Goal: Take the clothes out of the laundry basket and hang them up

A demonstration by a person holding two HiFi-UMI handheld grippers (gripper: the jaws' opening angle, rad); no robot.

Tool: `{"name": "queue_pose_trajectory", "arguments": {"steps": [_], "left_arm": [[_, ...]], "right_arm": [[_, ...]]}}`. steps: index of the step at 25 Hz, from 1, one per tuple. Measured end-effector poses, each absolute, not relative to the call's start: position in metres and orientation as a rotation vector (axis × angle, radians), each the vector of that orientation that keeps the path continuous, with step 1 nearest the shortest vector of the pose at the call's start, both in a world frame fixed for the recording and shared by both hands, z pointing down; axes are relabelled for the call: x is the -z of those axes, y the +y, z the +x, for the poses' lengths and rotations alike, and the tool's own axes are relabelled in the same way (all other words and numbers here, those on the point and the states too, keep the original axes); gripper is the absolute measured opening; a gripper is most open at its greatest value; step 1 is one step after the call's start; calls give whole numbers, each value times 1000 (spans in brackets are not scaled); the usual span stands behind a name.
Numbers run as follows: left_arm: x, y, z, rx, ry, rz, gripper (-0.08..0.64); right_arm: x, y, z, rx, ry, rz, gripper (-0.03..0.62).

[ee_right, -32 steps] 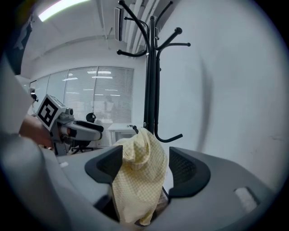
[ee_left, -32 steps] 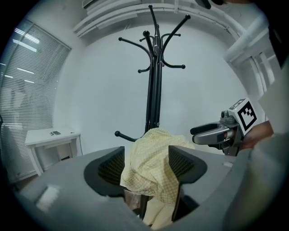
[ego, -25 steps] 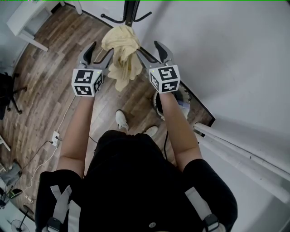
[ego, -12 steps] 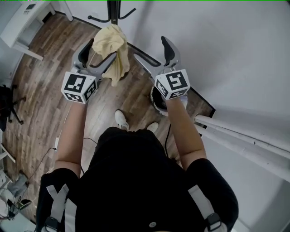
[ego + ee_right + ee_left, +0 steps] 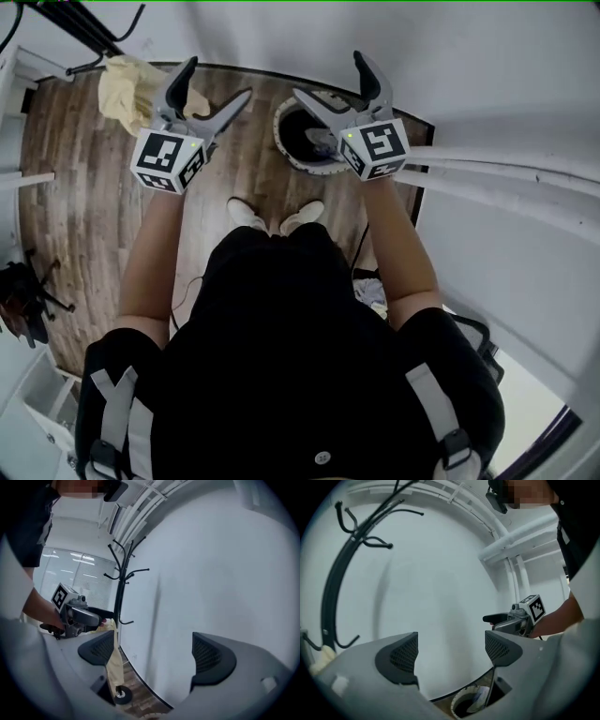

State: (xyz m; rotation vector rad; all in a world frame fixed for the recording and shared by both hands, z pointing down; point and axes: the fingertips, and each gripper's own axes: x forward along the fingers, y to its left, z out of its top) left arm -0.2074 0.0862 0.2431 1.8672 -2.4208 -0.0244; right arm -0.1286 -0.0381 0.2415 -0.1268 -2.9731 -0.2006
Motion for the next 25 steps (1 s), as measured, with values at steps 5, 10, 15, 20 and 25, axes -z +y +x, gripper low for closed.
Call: {"name": "queue_pose_trajectory", "arguments": {"steps": [5,10,15,20,25], "left_arm": [[-276,-27,-135,-7,-2168,2083,451],[-298,-111,-72,-50,-2018,2173,451],[-324,-178,-27,-120,-1925,2210,449],[-359,-237,12,-222,-1797,2282,449],[-421,-293,40,-333,-1606,2354,449]], "right_arm": [[-262,-145,-39,138,-2935,202,502],[-280,-232,40,80,-2890,383,501],[-298,-298,103,22,-2867,524,491],[-339,-342,151,-84,-2822,637,480],[-405,-364,192,-267,-2745,801,480]]}}
